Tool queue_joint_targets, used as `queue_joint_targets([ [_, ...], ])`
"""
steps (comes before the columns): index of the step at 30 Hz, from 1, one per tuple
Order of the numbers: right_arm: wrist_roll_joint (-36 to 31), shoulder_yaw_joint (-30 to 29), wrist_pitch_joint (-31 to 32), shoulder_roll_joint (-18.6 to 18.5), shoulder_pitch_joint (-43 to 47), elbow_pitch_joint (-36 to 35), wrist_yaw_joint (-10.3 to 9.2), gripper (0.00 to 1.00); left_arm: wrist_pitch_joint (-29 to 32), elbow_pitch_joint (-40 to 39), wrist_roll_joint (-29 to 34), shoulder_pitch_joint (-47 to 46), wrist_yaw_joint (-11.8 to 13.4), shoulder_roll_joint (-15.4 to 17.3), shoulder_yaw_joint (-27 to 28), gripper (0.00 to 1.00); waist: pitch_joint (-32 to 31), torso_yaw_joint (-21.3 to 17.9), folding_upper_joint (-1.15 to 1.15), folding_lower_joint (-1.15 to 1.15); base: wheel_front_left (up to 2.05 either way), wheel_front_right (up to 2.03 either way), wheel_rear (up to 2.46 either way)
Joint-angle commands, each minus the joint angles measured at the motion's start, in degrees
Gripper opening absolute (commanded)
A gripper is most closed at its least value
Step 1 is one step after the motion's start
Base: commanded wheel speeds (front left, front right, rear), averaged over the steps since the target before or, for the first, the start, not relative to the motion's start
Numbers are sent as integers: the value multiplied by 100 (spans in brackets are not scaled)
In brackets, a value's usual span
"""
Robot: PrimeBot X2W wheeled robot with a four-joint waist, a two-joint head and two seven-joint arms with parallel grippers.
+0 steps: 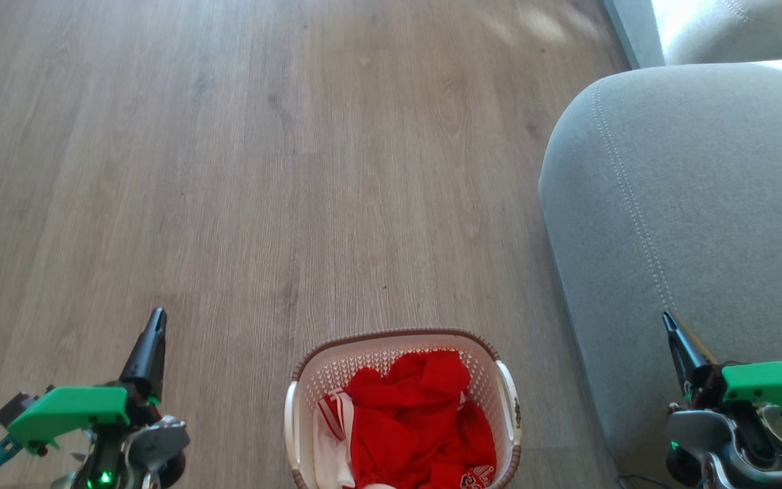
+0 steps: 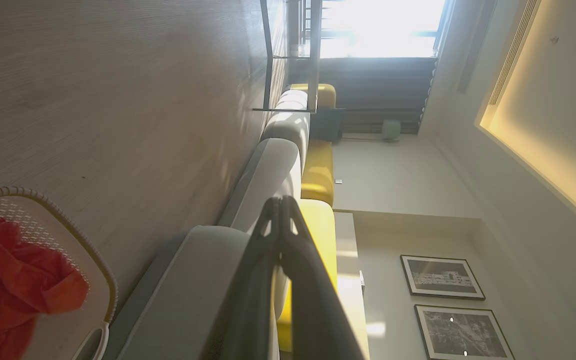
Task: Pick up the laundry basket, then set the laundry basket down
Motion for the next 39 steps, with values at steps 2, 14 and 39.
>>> queue_joint_targets([
  [2, -28, 76, 35, -19, -193, -212, 40, 0, 42, -167, 30, -350, -38, 45, 241, 0, 0, 0, 0, 0, 0, 0, 0],
  [14, -42, 59, 48, -7, -195, -211, 40, 0, 57, -166, 46, -351, -38, 32, 260, 0, 0, 0, 0, 0, 0, 0, 0],
  [39, -65, 32, 70, 12, -198, -210, 40, 0, 83, -165, 73, -354, -38, 9, 292, 0, 0, 0, 0, 0, 0, 0, 0],
])
